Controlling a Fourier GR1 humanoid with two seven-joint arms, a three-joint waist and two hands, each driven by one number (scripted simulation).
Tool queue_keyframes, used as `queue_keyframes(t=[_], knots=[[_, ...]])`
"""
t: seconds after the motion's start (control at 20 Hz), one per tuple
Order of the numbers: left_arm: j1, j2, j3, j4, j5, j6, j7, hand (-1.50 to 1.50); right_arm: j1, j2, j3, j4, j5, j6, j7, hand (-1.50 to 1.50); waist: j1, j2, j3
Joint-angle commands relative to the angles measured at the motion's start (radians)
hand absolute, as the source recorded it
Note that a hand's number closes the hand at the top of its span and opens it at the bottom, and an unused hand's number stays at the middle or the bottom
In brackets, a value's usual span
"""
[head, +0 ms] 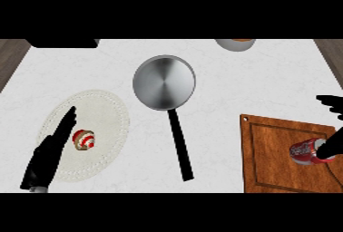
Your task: Pick the can from the cutting board and place it in the pan
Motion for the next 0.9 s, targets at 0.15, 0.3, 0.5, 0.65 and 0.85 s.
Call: queue_keyframes(t=[0.15, 0.3, 0.5, 0.65, 0.85], knots=[[0.058, -0.010, 0.001, -0.028, -0.025, -0.013, -0.024, 0.00, -0.012, 0.051, 0.067, 0.005, 0.037, 0.001, 0.161, -1.50, -0.003, -0.002, 0.000], [0.012, -0.034, 0.025, 0.057, -0.020, -0.013, -0.057, 0.00, 0.024, 0.074, 0.099, 0.042, 0.091, -0.012, 0.104, -1.50, -0.006, 0.000, 0.000], [-0.034, -0.022, 0.036, -0.020, -0.031, -0.026, 0.054, 0.00, 0.004, 0.074, 0.084, 0.081, 0.081, 0.040, 0.084, -1.50, -0.005, 0.000, 0.001], [-0.040, -0.033, 0.075, 0.068, -0.010, -0.057, -0.019, 0.00, 0.037, 0.092, 0.074, 0.052, 0.095, 0.015, 0.102, -1.50, -0.011, -0.001, 0.000], [0.046, -0.089, 0.026, 0.070, -0.080, -0.012, -0.095, 0.00, 0.086, 0.099, 0.076, 0.060, 0.141, 0.007, 0.045, -1.50, -0.010, -0.001, 0.000]])
